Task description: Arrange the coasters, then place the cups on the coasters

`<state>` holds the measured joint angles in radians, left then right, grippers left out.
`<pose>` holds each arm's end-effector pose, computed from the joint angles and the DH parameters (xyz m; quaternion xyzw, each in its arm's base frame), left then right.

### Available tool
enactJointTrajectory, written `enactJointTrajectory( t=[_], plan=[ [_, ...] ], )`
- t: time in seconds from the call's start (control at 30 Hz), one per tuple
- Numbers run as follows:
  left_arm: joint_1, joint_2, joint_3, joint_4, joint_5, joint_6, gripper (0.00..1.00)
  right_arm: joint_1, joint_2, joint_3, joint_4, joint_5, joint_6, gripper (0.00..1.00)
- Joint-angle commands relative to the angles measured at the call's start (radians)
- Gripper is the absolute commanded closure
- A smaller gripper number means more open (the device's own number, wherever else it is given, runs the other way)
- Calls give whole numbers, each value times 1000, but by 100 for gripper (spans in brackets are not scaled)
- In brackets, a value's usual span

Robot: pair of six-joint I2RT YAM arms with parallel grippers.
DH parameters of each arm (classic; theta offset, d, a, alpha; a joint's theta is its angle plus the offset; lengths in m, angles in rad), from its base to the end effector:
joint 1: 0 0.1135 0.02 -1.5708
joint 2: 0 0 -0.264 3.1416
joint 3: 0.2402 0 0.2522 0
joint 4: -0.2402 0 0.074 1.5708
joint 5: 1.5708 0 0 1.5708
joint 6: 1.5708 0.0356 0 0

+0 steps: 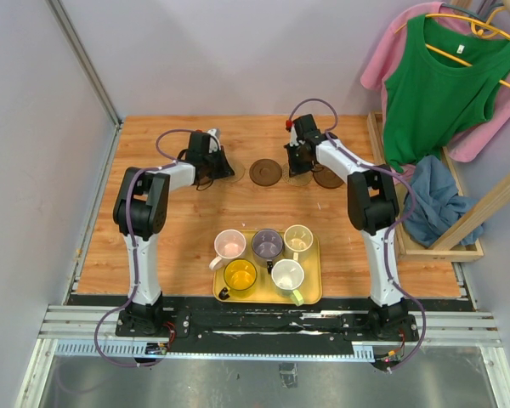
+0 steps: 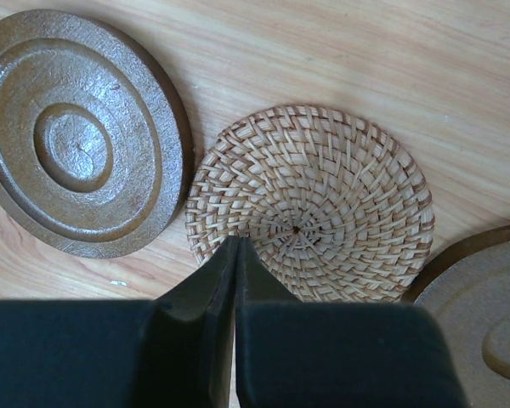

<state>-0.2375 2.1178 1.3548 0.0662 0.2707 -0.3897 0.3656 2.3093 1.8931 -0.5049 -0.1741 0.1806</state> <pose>0.4438 -0.1172 0.1435 -0.0113 0.8995 -0.2457 0.3612 0.4760 0.1888 0.1777 -0.1148 0.9375 0.1651 0.2840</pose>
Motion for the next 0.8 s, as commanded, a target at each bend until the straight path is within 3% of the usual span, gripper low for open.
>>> enactJointTrajectory(
  t=[0.0, 0.77],
  plan=[
    [19, -9, -32, -63, -36, 14, 99, 9, 44, 42, -56, 53, -11, 99],
    [18, 1, -21, -28, 76, 8, 99, -11, 85, 99, -94, 83, -13, 99]
  ],
)
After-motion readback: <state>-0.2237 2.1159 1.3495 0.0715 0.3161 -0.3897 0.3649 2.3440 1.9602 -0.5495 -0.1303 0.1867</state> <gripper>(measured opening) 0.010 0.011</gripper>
